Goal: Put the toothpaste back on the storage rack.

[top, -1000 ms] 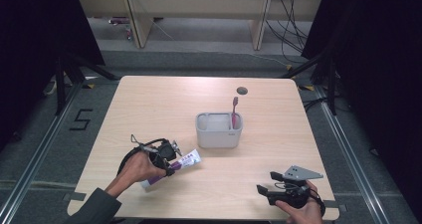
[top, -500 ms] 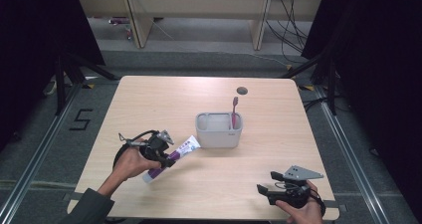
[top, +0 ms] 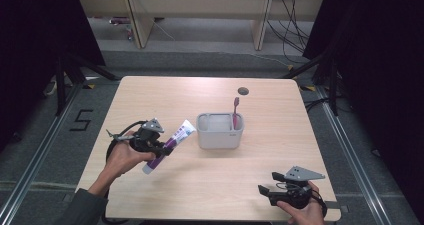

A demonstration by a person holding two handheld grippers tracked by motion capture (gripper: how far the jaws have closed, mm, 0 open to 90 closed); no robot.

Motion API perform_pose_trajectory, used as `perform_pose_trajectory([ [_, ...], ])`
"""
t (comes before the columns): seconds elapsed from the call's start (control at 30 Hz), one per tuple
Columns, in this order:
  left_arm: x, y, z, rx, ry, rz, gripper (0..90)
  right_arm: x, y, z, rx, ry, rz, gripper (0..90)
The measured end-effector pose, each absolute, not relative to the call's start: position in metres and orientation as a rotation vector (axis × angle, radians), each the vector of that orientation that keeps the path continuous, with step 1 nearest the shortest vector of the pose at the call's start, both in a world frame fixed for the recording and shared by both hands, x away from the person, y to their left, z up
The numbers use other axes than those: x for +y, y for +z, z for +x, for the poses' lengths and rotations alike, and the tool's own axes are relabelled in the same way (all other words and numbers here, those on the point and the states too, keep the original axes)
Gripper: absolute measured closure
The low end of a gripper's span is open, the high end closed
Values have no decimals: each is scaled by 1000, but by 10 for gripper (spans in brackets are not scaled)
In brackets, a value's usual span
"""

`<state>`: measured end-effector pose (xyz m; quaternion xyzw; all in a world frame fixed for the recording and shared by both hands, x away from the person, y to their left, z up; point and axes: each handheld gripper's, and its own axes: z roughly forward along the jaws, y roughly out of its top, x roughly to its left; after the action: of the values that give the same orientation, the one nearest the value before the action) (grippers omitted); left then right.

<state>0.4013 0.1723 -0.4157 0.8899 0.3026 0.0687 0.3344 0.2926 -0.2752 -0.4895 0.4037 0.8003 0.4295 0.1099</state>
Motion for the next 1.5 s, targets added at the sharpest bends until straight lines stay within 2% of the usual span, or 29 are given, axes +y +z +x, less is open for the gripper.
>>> perform_pose_trajectory([
  [0.6,169,-388,407,817,280,1976,756,-274,-488,291,2341,1261,1218,267],
  [1.5,120,-355,422,746,326,1802,755,-275,-489,291,2347,1264,1242,267],
])
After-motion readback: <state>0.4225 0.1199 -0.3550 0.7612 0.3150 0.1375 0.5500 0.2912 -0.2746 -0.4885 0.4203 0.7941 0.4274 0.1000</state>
